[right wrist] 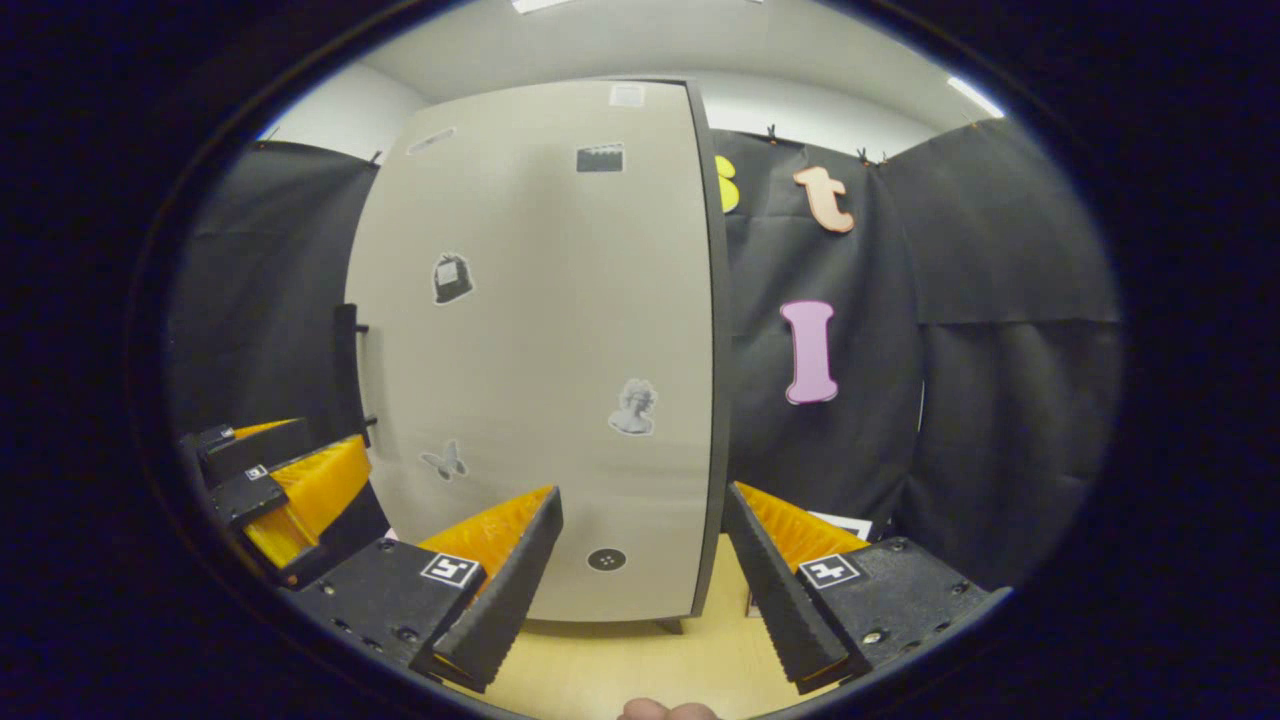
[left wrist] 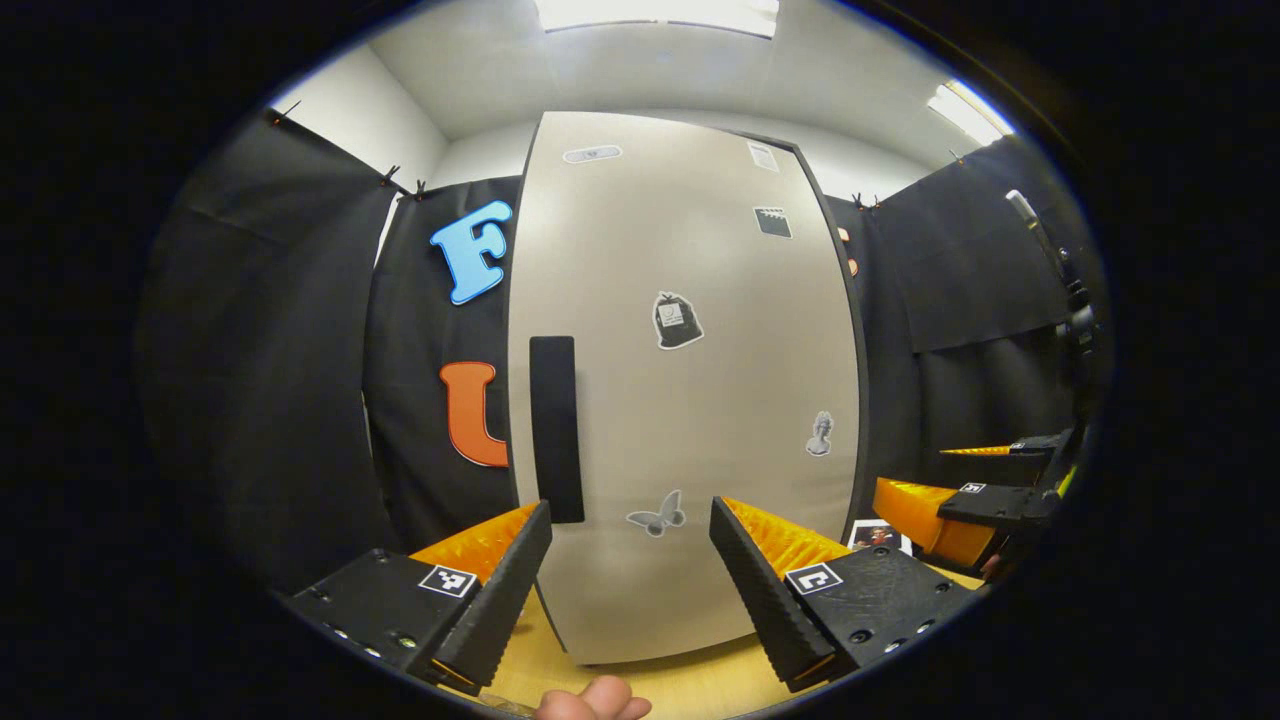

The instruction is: Open the cabinet door with the right hand, grasp the bottle in the cabinet with the left hand and place it on the coaster, then close the cabinet door with the right hand.

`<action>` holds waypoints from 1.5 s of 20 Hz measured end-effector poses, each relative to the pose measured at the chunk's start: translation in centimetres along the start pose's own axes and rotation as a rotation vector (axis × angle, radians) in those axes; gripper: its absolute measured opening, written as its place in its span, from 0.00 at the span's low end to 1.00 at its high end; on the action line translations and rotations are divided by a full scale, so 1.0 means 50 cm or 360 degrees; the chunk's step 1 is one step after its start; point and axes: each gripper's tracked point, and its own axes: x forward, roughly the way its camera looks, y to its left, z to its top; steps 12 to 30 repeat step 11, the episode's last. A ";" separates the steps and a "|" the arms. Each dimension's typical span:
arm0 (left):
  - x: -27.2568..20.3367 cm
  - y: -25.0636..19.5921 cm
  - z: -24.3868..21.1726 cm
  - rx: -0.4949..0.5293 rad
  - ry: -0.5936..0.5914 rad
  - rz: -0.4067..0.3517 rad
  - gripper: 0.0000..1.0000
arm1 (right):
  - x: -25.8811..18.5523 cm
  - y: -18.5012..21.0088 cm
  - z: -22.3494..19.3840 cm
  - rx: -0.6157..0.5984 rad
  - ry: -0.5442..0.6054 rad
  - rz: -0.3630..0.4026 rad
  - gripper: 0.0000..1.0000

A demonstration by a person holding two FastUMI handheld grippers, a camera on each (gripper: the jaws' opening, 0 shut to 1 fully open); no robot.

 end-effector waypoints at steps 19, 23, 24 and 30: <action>-0.018 -0.031 0.024 0.0029 -0.0119 0.0051 0.93 | -0.029 0.042 0.022 -0.0089 -0.0085 0.0044 1.00; -0.018 -0.031 0.024 0.0029 -0.0119 0.0051 0.93 | -0.029 0.042 0.022 -0.0089 -0.0085 0.0044 1.00; -0.018 -0.031 0.024 0.0029 -0.0119 0.0051 0.93 | -0.029 0.042 0.022 -0.0089 -0.0085 0.0044 1.00; -0.018 -0.031 0.024 0.0029 -0.0119 0.0051 0.93 | -0.029 0.042 0.022 -0.0089 -0.0085 0.0044 1.00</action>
